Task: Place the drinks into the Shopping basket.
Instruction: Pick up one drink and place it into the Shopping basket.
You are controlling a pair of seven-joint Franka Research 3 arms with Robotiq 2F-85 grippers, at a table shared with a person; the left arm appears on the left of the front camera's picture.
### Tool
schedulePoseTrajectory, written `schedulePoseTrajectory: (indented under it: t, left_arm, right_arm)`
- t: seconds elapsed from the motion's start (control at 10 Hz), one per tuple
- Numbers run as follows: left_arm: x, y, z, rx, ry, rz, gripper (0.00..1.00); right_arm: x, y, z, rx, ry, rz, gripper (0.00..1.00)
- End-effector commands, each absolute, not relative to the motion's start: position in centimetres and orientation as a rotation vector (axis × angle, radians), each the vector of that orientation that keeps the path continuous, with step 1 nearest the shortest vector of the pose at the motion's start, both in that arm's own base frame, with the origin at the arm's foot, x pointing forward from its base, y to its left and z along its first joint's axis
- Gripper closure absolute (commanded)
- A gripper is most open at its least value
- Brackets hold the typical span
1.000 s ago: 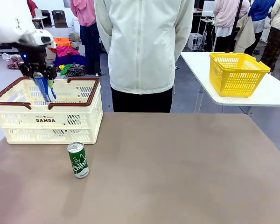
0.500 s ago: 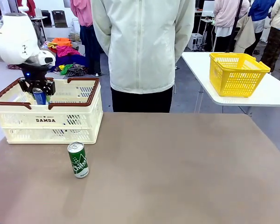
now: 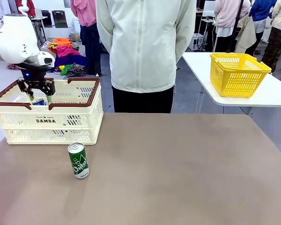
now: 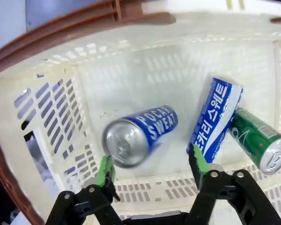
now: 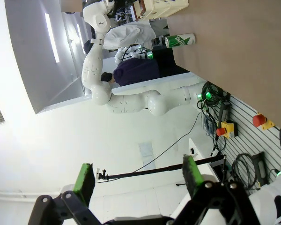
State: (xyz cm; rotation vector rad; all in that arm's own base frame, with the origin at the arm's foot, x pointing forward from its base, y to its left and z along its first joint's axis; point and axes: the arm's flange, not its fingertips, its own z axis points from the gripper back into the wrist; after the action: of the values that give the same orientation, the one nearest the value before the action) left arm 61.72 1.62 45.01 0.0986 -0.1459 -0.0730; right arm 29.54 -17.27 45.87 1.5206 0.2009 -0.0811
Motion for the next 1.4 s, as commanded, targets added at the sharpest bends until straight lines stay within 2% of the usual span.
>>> schedulePoseTrajectory:
  t: [0.0, 0.3, 0.5, 0.7, 0.8, 0.9, 1.1, 1.3]
  left_arm:
    - [61.5, 2.5, 46.0, 0.050, -0.158, -0.079, 0.00]
    - [59.4, 3.8, 48.6, -0.030, -0.247, -0.108, 0.00]
    - [56.1, 4.6, 51.7, -0.200, -0.334, -0.229, 0.00]
    - [51.5, 5.7, 53.5, -0.454, -0.386, -0.360, 0.00]
    - [49.4, 6.9, 53.6, -0.573, -0.332, -0.341, 0.00]
    - [47.6, 8.1, 53.3, -0.761, -0.361, -0.226, 0.00]
    - [42.9, 11.6, 50.7, -1.108, -0.194, -0.141, 0.00]
    - [39.5, 15.4, 47.0, -1.250, -0.338, 0.083, 0.00]
  right_arm:
    - [29.5, -17.4, 46.5, 1.503, 0.222, -0.087, 0.00]
    - [29.5, -17.4, 46.5, 1.503, 0.222, -0.087, 0.00]
    - [29.5, -17.4, 46.5, 1.503, 0.222, -0.087, 0.00]
    - [29.5, -17.4, 46.5, 1.503, 0.222, -0.087, 0.00]
    - [29.5, -17.4, 46.5, 1.503, 0.222, -0.087, 0.00]
    - [29.5, -17.4, 46.5, 1.503, 0.222, -0.087, 0.00]
    - [29.5, -17.4, 46.5, 1.503, 0.222, -0.087, 0.00]
    - [29.5, -17.4, 46.5, 1.503, 0.222, -0.087, 0.00]
